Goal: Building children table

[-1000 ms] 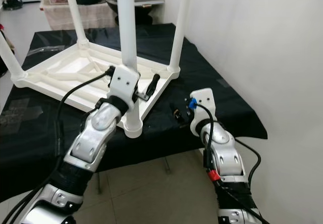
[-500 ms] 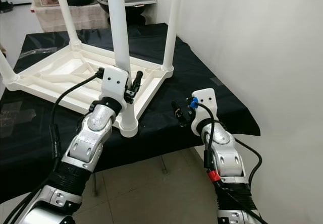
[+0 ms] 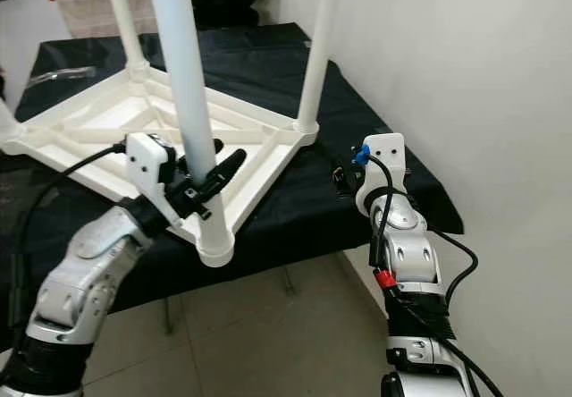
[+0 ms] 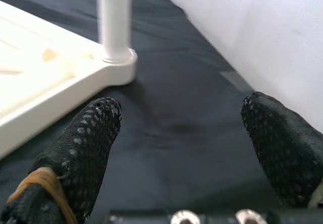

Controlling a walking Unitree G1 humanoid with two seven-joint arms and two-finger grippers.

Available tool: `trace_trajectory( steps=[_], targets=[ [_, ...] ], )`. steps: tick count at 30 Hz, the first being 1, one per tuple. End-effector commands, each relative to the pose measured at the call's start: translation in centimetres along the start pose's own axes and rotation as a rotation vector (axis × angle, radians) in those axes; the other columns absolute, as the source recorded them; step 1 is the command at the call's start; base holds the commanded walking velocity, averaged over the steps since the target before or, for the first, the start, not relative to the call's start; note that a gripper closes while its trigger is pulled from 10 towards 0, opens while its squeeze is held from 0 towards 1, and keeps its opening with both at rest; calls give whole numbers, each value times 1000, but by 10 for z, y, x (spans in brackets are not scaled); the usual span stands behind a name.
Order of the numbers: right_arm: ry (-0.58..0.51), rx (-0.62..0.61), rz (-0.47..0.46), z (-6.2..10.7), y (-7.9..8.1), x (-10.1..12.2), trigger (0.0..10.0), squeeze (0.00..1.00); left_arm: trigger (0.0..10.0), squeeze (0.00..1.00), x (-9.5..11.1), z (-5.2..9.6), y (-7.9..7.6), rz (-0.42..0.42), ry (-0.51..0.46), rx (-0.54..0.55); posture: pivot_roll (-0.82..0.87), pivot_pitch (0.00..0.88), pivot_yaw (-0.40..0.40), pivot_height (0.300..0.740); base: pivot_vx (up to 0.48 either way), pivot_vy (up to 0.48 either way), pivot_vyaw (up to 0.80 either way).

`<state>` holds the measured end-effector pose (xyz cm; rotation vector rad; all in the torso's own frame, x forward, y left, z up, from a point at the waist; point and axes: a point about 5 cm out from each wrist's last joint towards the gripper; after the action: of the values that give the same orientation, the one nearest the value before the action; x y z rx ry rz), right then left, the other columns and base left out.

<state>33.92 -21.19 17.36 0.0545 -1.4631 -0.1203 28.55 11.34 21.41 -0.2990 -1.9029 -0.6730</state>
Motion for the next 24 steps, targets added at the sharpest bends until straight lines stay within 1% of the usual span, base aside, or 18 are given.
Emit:
trace_trajectory(
  steps=[1, 3, 4, 5, 7, 8, 9, 10, 12, 14, 15, 16, 17, 18, 21, 22, 23, 24],
  targets=[
    [23, -11, -8, 0, 0, -4, 10000, 0, 0, 0, -16, 13, 20, -31, 118, 123, -25, 81, -88, 740, 0, 0, 0],
    [24, -16, -9, 0, 0, -4, 10000, 0, 0, 0, -14, 17, 26, -36, 125, 142, -25, 81, -88, 740, 0, 0, 0],
    [26, -19, -10, -1, 2, -4, 10000, 0, 0, 0, -13, 24, 42, -76, 154, 241, -21, 81, -91, 740, 0, 0, 0],
    [26, -19, -10, -1, 2, -4, 10000, 0, 0, 0, -13, 24, 42, -76, 154, 241, -21, 81, -91, 740, 0, 0, 0],
    [32, -16, -15, -3, 5, -5, 10000, 0, 0, 0, -12, 45, 79, -178, 232, 478, -12, 83, -97, 740, 0, 0, 0],
    [32, -16, -15, -3, 5, -5, 10000, 0, 0, 0, -12, 45, 79, -178, 232, 478, -12, 83, -97, 740, 0, 0, 0],
    [33, -10, -18, -4, 7, -5, 10000, 0, 0, 0, -12, 56, 95, -223, 268, 577, -12, 83, -97, 740, 0, 0, 0],
    [33, -8, -20, -5, 8, -4, 10000, 0, 0, 0, -11, 63, 104, -251, 289, 630, -5, 84, -100, 740, 0, 0, 0],
    [33, -4, -23, -6, 9, -4, 10000, 0, 471, 0, -11, 69, 114, -290, 317, 680, -5, 84, -100, 740, 0, 0, 0],
    [33, -1, -25, -6, 10, -4, 10000, 0, 588, 0, -12, 69, 116, -297, 322, 684, -6, 84, -100, 740, 0, 0, 0],
    [33, 1, -27, -6, 10, -4, 10000, 0, 1765, 0, -12, 68, 118, -299, 325, 685, -7, 86, -101, 740, 0, 0, 0],
    [33, 1, -27, -6, 10, -4, 10000, 0, 1765, 0, -12, 68, 118, -299, 325, 685, -7, 86, -101, 740, 0, 0, 0],
    [33, 3, -28, -5, 11, -4, 10000, 0, 4000, 0, -14, 67, 119, -300, 329, 686, -7, 86, -101, 740, 0, 0, 0],
    [35, 5, -30, -5, 12, -4, 10000, 0, 10000, 0, -15, 65, 120, -301, 337, 688, -9, 86, -100, 740, 0, 0, 0],
    [36, 21, -36, -4, 15, -4, 10000, 0, 10000, 0, -17, 58, 119, -295, 344, 679, -13, 88, -97, 740, 0, 0, 0],
    [34, 34, -40, -4, 16, -4, 10000, 0, 10000, 137, -17, 56, 118, -286, 338, 674, -16, 89, -96, 740, 0, 0, 0],
    [34, 34, -40, -4, 16, -4, 10000, 0, 10000, 137, -17, 56, 118, -286, 338, 674, -16, 89, -96, 740, 0, 0, 0],
    [33, 45, -42, -4, 17, -4, 10000, 0, 10000, 1000, -17, 54, 115, -285, 333, 672, -17, 89, -95, 740, 0, 0, 0]
  ],
)
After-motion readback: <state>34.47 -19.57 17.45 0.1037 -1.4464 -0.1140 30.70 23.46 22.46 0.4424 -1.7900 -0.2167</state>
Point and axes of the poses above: a point about 5 cm out from each wrist's last joint towards the gripper, its own z axis pointing back from the gripper into the wrist, its own x axis along the axis of the wrist's last joint, y = z × x, and after that the axes turned 15 degrees about -z, right-handed
